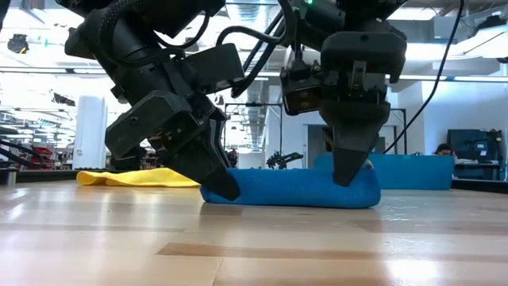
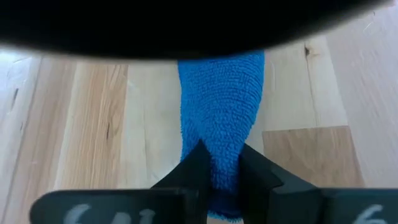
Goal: Roll microfiber towels into tight, uniform cylinder then place into a basket
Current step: Roll the blue microfiber cloth, then put the rolled blue microfiber cloth into the blue bin
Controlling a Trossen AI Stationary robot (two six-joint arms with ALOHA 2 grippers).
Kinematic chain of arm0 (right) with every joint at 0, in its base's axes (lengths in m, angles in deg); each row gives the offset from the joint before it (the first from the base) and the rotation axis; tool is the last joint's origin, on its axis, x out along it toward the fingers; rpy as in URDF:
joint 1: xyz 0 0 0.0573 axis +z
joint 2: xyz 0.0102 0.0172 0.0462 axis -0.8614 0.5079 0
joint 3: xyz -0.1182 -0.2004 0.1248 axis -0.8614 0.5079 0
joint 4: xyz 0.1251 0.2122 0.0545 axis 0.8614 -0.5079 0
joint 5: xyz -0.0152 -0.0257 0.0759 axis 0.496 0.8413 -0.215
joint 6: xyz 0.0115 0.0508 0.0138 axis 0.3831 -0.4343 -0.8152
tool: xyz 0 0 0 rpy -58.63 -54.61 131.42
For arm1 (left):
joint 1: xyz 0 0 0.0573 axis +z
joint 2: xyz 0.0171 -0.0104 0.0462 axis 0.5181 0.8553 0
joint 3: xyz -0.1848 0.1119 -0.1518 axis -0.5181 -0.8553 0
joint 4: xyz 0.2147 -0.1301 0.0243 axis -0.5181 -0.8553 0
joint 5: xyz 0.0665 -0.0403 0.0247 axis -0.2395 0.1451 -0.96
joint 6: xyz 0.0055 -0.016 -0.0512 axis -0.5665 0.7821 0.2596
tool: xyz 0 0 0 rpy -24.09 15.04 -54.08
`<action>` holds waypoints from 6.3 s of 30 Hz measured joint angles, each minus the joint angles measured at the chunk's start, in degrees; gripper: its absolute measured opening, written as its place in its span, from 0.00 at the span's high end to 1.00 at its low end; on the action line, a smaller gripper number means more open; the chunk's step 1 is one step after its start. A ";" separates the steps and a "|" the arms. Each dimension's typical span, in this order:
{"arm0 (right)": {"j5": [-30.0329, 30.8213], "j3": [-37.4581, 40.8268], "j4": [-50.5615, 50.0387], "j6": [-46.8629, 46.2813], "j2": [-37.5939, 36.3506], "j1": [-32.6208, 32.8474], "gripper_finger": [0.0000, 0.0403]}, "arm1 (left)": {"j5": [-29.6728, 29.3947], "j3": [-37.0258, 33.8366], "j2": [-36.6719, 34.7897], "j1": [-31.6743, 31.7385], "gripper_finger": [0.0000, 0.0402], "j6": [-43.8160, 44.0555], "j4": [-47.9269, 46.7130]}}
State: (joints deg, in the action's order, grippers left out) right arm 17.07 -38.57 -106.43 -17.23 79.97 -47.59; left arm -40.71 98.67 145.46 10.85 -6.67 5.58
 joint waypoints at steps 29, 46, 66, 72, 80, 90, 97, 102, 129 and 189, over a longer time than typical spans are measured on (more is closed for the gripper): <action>32.20 1.94 -1.29 5.01 -13.68 14.72 0.72 | -0.28 0.00 0.00 0.07 0.91 -0.28 -0.28; 32.70 1.99 11.29 12.79 -0.90 11.47 0.41 | -0.28 -0.02 0.00 0.04 0.91 0.07 -0.20; 26.28 1.64 17.34 11.23 3.99 7.84 0.32 | -1.57 0.00 0.07 0.07 0.90 -1.68 0.11; 24.27 1.55 15.59 9.25 3.78 7.48 0.45 | -1.72 0.00 0.07 0.07 0.90 -1.70 0.28; 20.74 1.55 15.52 9.23 3.68 6.62 0.84 | -1.75 0.02 0.07 0.07 0.90 -1.75 0.35; 19.59 1.49 14.93 9.24 3.65 6.40 0.88 | -1.26 0.03 0.11 0.07 0.71 -1.98 1.81; 19.38 1.42 14.17 11.38 3.58 6.42 0.89 | 0.79 -0.09 -2.45 0.53 0.53 -0.77 -1.48; 19.16 1.50 10.74 11.89 2.51 6.38 0.89 | -0.10 -0.43 -8.28 -0.23 0.51 -0.37 -8.19; 31.60 1.68 -18.50 18.06 -23.91 -1.15 0.88 | 2.49 -29.70 -30.48 -1.25 0.50 4.31 33.18; 14.67 4.90 -23.55 73.76 -16.90 -49.32 0.87 | 18.47 -29.62 -30.56 14.16 0.50 8.87 38.45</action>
State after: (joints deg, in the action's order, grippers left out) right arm 31.74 -33.68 -129.98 56.53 63.07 -96.91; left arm -22.24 69.05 114.90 25.00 2.20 44.03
